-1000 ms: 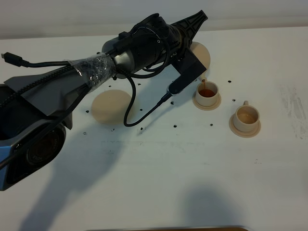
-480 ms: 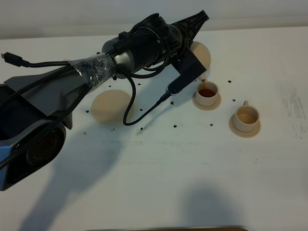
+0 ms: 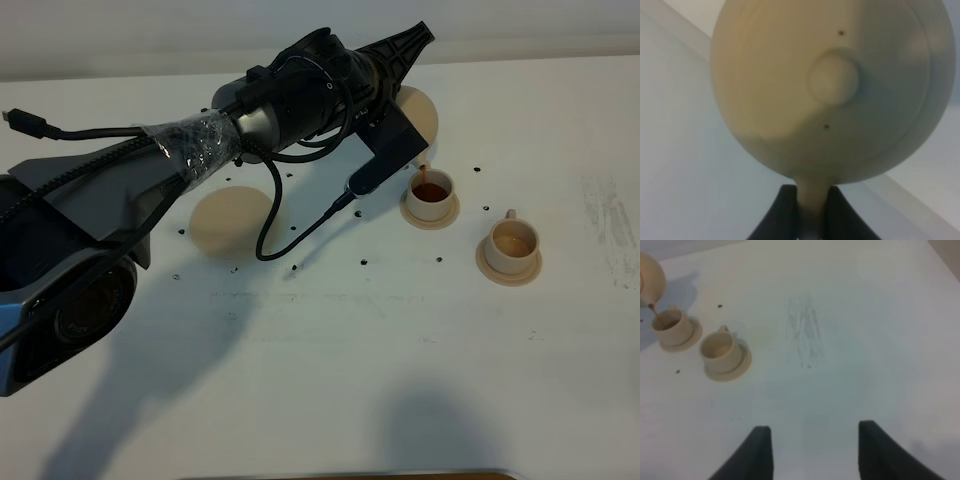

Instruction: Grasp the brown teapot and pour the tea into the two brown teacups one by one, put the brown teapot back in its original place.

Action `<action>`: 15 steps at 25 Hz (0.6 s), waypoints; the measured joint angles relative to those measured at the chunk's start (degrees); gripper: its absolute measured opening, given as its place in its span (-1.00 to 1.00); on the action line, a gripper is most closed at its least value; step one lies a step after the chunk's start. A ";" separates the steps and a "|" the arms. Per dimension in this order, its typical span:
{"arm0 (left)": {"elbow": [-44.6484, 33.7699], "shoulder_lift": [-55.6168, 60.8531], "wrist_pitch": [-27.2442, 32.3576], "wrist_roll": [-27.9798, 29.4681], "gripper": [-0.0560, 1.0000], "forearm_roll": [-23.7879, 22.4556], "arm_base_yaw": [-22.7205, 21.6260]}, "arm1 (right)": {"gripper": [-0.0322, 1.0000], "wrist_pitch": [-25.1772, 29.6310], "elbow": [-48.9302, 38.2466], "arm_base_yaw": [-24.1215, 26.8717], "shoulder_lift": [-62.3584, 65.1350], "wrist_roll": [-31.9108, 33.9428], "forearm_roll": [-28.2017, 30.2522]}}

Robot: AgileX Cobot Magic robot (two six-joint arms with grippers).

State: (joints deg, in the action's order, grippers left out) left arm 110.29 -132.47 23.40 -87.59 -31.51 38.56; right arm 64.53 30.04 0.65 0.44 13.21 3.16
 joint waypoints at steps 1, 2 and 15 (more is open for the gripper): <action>0.00 0.00 0.00 -0.07 -0.74 0.00 0.00 | -0.15 0.00 0.00 0.00 0.00 0.00 0.00; 0.00 0.00 0.00 -0.25 -0.74 0.00 0.00 | -0.15 0.00 0.00 0.00 0.00 0.00 0.00; 0.00 0.00 0.00 -1.60 -0.74 0.00 0.00 | -0.15 0.00 0.00 0.00 0.00 0.00 0.00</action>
State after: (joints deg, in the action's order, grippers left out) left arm 110.29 -132.47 23.40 -89.19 -31.51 38.56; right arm 64.53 30.04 0.65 0.44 13.21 3.16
